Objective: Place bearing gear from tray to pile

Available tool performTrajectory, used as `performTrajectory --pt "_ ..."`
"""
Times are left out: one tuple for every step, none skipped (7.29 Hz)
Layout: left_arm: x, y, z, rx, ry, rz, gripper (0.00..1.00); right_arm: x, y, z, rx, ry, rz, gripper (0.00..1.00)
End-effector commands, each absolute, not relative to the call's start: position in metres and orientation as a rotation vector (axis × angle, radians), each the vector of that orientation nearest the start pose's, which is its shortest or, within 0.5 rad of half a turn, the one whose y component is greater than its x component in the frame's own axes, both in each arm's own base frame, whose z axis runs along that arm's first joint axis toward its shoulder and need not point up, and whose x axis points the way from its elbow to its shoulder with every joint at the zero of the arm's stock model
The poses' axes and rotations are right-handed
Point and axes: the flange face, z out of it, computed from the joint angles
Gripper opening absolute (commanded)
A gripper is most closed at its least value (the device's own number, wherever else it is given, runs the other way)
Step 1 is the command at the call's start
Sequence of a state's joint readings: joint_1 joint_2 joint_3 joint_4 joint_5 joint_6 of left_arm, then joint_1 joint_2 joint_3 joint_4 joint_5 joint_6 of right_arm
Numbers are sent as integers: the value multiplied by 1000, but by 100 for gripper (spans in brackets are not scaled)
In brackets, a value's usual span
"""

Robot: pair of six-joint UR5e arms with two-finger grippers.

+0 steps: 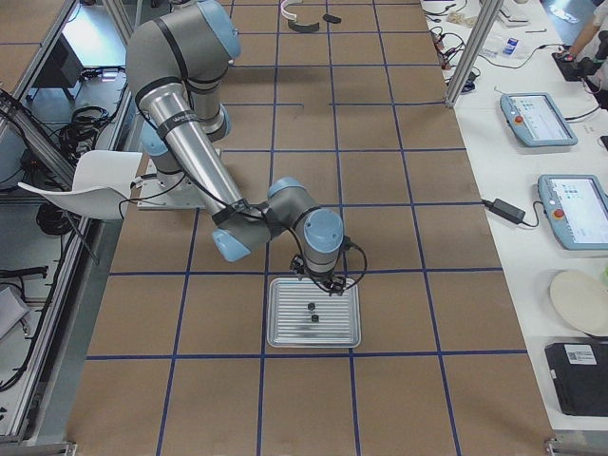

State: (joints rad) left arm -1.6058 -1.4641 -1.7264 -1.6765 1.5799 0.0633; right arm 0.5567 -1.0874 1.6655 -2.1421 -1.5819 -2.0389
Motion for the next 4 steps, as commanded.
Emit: performTrajectory --pt "-137 -438 431 137 3086 169 100 -485 -435 203 -1596 2734 10 97" --pt "-126 -436 438 106 3078 150 100 -489 -437 201 -1770 2670 13 96" --pt "-119 -431 461 90 3066 93 100 -488 -441 196 -1791 2657 -37 95" --pt "-114 -427 484 89 3075 121 100 -487 -444 197 -1868 2614 -85 90"
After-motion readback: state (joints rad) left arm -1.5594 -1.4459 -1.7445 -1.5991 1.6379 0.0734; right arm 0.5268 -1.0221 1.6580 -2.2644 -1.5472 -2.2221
